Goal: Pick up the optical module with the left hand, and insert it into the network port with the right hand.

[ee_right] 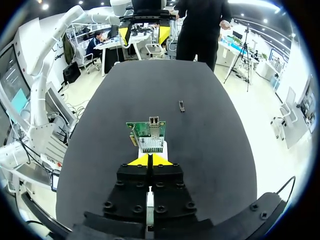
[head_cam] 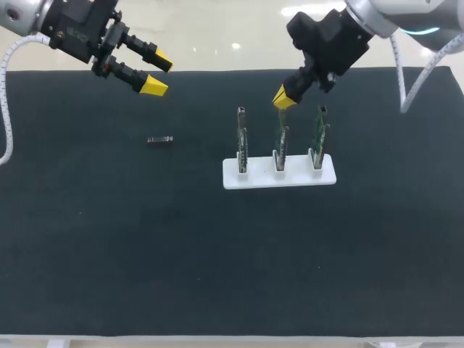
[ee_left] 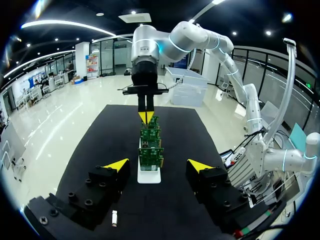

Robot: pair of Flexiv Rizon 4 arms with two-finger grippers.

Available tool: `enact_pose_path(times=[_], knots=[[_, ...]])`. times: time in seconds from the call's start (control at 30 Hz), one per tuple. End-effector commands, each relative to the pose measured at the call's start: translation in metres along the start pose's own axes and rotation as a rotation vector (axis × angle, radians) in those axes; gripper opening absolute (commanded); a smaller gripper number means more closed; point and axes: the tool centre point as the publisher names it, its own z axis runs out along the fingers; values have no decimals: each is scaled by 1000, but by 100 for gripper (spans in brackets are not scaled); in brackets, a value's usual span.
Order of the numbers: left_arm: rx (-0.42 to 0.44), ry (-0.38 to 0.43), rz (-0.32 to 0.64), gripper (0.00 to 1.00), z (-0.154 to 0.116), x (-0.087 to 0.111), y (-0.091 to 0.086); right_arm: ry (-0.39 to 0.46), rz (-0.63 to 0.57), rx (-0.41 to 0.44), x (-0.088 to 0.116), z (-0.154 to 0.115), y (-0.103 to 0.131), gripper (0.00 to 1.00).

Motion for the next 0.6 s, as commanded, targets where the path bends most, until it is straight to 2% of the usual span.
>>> enact_pose_path(times=[0.03, 0.3, 0.6], knots=[[1, 3, -1, 100, 0, 0, 1, 16, 2, 1, -4, -8, 2, 0], [1, 3, -1, 100, 0, 0, 1, 74, 14, 11, -15, -39, 3, 0], [1, 3, -1, 100, 0, 0, 1, 107, 13, 12, -9, -68, 4, 0]])
